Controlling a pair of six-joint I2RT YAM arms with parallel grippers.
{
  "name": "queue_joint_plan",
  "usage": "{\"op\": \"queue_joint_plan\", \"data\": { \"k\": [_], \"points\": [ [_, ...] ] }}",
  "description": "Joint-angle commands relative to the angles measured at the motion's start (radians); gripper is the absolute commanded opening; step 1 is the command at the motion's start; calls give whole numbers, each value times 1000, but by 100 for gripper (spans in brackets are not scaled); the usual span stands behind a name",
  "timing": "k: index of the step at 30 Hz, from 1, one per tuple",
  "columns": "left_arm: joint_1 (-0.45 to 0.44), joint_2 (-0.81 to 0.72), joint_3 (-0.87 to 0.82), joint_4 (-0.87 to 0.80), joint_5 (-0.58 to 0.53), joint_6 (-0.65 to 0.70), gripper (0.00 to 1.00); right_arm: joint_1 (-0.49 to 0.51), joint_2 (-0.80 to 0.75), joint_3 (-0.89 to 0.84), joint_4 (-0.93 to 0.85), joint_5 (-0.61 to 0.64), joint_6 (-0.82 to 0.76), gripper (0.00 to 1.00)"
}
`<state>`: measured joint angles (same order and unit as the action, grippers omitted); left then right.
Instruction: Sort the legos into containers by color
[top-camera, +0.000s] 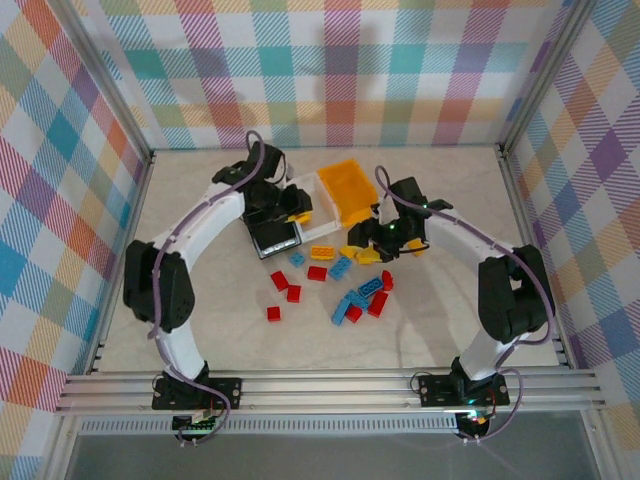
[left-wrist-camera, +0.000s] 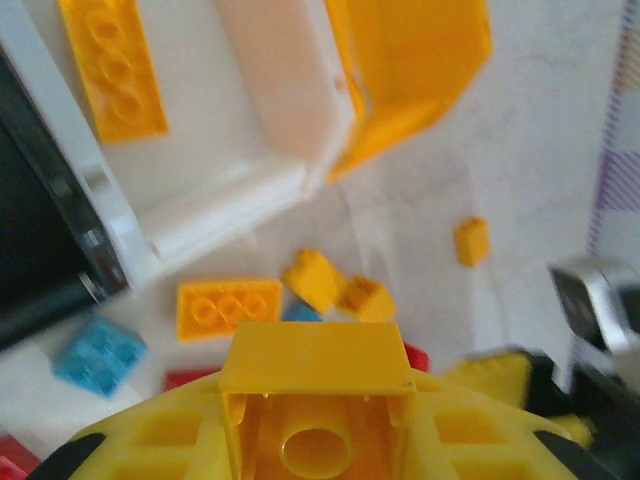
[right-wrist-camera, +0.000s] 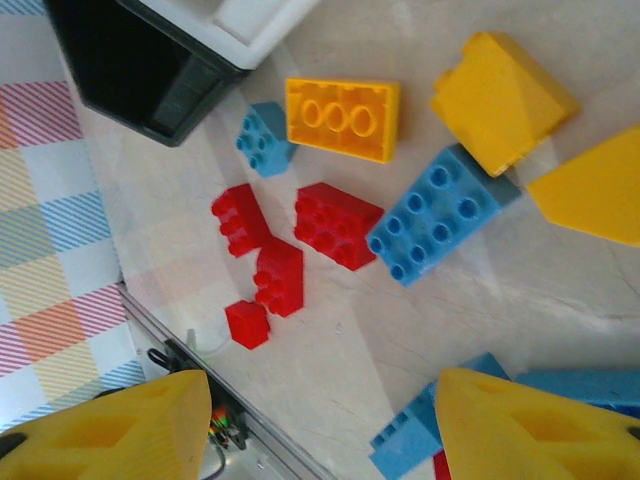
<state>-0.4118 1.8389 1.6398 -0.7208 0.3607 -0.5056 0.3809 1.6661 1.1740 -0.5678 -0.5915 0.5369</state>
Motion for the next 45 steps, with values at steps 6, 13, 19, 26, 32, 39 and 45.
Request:
{"op": "queue_joint_plan", "data": {
  "k": [6, 13, 19, 26, 32, 39, 45],
  "points": [
    [-53, 299, 387, -219, -276, 137, 11, 2, -96, -7, -137, 75, -77, 64],
    [-60, 483, 590, -297, -351, 137, 11, 3, -105, 5, -194, 128, -142, 65],
    [-62, 568, 684, -335, -361, 138, 15, 2, -92, 16, -212, 151, -163, 65],
    [-61, 603, 702, -337, -327, 128, 27, 1, -1, 89, -286, 249, -178, 67],
    [-61, 566, 704, -327, -306, 118, 46, 0, 133, 173, -307, 291, -202, 68],
    [-71, 466, 690, -352, -276, 101, 67, 1, 259, 266, -306, 314, -238, 67],
    [-93, 325, 568, -334, -253, 97, 73, 18, 333, 334, -322, 342, -292, 67]
  ]
}}
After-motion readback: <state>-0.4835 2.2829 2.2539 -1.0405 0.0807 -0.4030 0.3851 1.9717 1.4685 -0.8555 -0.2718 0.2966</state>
